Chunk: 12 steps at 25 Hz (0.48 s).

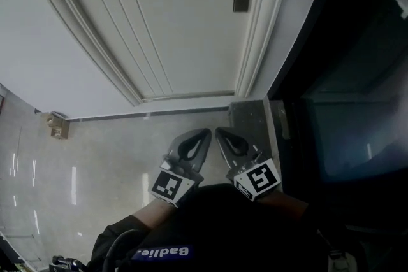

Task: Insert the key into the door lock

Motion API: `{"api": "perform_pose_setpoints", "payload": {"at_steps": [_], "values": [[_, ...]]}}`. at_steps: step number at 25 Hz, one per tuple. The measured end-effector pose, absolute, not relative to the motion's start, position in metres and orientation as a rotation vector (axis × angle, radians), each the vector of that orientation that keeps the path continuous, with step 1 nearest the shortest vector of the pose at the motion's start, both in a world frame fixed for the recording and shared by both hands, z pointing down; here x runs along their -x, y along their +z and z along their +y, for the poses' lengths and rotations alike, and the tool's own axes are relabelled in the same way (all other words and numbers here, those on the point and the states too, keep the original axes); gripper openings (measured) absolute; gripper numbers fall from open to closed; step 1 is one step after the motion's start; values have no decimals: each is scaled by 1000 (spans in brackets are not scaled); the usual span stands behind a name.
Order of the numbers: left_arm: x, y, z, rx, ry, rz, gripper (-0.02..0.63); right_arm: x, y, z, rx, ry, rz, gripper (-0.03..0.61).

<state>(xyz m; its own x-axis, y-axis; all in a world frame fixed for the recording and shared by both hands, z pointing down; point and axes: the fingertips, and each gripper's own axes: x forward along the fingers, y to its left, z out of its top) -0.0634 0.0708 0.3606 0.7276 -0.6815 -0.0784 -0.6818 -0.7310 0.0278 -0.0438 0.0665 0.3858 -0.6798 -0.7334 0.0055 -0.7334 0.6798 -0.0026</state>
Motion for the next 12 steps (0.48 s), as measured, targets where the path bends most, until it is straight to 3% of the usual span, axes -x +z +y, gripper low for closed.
{"api": "perform_pose_setpoints", "payload": {"at_steps": [12], "values": [[99,370,86,2958,168,1134,15,81,388,83,-1243,10,-2861,3]]}}
